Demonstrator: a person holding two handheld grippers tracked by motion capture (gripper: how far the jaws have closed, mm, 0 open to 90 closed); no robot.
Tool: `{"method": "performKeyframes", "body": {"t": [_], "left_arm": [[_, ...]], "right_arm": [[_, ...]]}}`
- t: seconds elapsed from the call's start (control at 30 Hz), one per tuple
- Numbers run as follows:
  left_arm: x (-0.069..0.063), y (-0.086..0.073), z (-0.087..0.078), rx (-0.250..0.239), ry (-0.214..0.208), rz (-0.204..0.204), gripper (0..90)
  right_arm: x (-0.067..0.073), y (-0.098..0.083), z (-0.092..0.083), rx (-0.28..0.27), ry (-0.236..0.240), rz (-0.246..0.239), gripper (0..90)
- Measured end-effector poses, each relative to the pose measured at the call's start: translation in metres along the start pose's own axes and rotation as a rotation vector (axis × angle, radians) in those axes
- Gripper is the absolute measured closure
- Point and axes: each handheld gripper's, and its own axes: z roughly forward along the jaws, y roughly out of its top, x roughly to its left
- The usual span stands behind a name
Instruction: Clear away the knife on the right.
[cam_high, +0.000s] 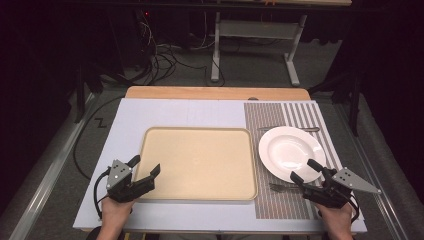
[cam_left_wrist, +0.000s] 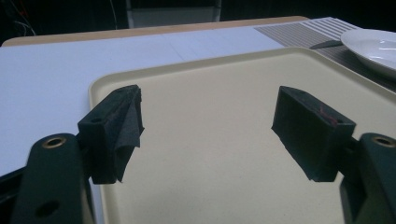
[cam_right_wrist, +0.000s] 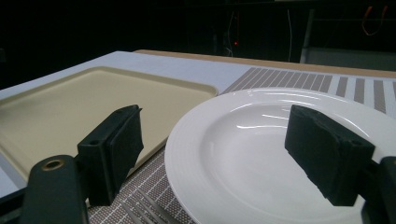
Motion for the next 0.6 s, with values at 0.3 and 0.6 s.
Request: {"method": "performKeyframes", "body": {"t": [0.3,0.6], "left_arm": [[-0.0050,-0.0025,-0.0044,-0.018,-0.006,-0.003,25.5],[-0.0063,-0.0020,-0.0012,-0.011,-0.024,0.001,25.9]], "right_arm": [[0.0036,-0.0002,-0.0029,0.010,0.005,-0.003,22.2],[0.0006,-0.0005,0.0008,0.023,0.004,0.025,22.5]]}}
